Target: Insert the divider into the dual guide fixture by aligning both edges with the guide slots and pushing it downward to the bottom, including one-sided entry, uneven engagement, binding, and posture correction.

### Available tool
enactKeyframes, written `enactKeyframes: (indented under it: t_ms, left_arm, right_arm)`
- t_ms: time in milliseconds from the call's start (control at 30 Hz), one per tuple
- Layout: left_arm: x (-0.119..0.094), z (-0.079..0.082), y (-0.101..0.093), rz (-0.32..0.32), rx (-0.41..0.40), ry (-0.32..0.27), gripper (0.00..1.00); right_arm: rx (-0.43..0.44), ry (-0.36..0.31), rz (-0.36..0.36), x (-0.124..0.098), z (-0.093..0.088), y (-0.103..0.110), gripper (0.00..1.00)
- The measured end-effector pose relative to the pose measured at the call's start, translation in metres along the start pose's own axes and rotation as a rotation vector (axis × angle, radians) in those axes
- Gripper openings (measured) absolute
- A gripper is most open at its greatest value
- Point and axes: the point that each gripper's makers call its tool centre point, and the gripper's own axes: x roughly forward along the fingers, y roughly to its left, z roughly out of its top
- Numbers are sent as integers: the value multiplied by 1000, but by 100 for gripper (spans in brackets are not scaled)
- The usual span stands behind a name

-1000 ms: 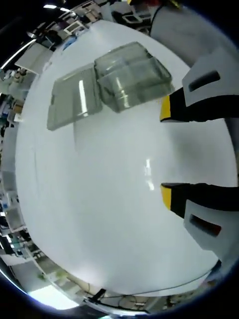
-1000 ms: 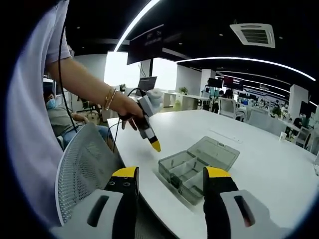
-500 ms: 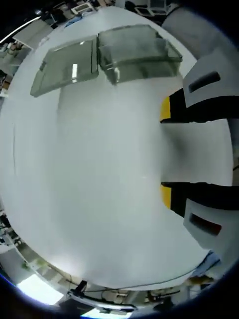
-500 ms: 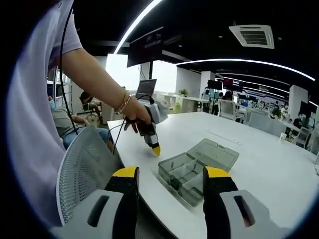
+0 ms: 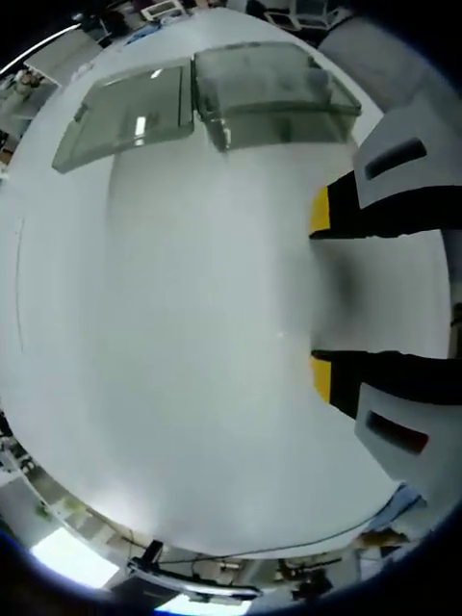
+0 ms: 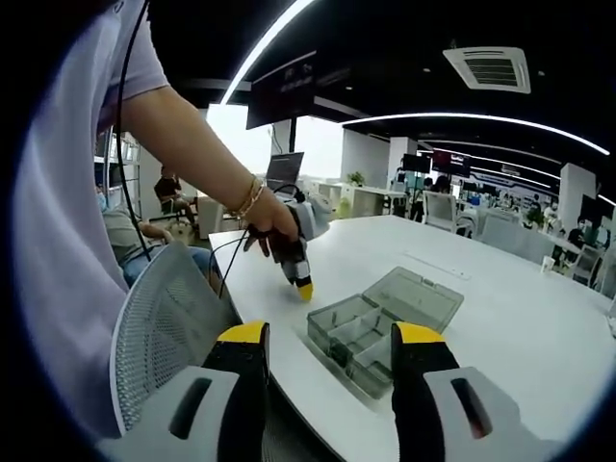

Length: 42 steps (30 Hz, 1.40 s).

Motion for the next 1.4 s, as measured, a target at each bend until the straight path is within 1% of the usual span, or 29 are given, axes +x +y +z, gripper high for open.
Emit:
enactKeyframes:
  t_ms: [100, 200, 733, 933, 1033, 1400]
  left_arm:
    - [0, 0, -1, 9, -12, 18, 44]
    - [0, -1, -1, 13, -51, 38, 43]
    - [0, 0, -4, 10, -41, 82, 41]
    - [0, 0, -8, 9, -39, 93, 37]
    - [-1, -1, -8, 7, -31, 101, 29]
    - [-1, -1, -8, 6, -42, 102, 29]
  right_arm:
    - [2, -1, 0, 0, 0, 0, 47]
    - [2, 0, 0, 0, 1, 0, 47]
    - [1, 9, -5, 0, 0, -2, 46]
    - [1, 10, -7, 0, 0, -3, 46]
    - [1, 10, -10, 0, 0, -4, 46]
    - [-1, 14, -15, -1, -1, -5, 45]
